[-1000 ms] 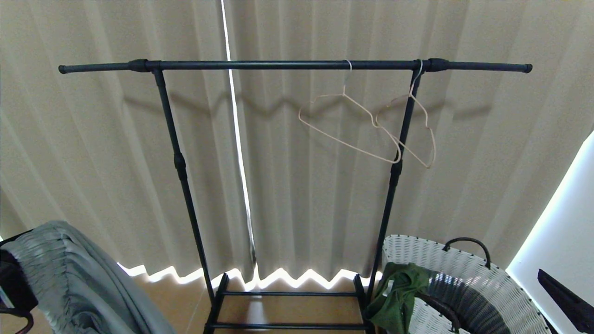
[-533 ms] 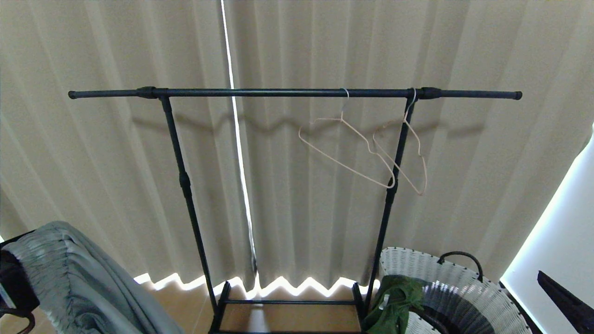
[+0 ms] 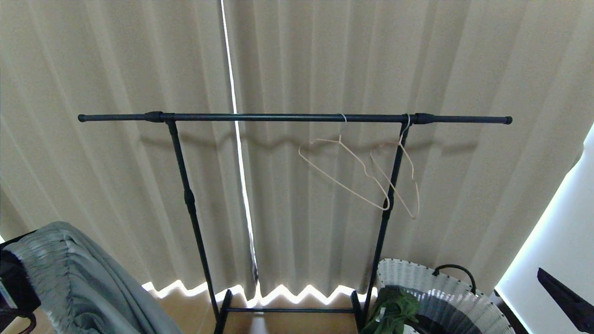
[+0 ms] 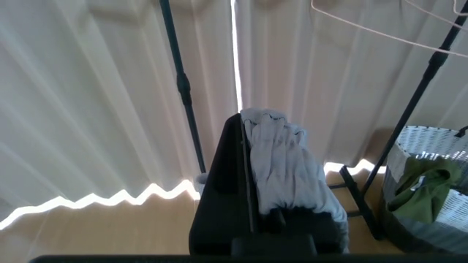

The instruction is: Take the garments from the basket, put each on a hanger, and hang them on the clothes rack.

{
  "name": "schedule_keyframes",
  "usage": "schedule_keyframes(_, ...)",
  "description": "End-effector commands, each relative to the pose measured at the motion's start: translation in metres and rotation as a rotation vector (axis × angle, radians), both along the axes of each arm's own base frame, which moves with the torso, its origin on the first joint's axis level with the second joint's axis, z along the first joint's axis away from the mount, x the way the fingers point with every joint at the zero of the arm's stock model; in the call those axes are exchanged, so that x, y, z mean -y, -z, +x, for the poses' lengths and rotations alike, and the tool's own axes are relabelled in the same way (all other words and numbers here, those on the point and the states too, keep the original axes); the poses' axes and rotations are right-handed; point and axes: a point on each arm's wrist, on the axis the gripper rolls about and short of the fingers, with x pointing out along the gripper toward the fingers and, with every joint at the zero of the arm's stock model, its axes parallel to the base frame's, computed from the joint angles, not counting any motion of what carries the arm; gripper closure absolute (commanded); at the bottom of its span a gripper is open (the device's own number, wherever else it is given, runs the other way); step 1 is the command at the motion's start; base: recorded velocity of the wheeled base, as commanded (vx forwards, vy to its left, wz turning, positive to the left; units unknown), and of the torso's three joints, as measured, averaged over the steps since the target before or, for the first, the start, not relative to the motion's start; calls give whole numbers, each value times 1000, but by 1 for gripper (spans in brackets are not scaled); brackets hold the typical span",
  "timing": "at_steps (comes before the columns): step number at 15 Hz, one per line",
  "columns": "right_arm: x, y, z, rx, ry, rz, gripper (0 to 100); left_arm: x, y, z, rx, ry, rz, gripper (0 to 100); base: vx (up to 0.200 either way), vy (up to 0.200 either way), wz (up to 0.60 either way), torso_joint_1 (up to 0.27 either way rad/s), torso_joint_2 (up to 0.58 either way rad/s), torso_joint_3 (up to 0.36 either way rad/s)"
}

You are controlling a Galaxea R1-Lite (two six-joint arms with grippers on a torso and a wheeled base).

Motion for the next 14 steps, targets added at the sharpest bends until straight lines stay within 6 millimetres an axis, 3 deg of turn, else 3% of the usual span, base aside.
schedule_keyframes(1,0,-3,1,9,-2,-1,0,0,0,0,-2,0,0,100,0,0,0,51,-95,-46)
schedule_keyframes(4,0,-6,2,19,-2,-2,0,0,5,3,-27,3,20,100,0,0,0,0,0,0)
schedule_keyframes(14,0,-6,2,16,-2,-2,0,0,7,3,-33,3,20,100,200,0,0,5,-2,2)
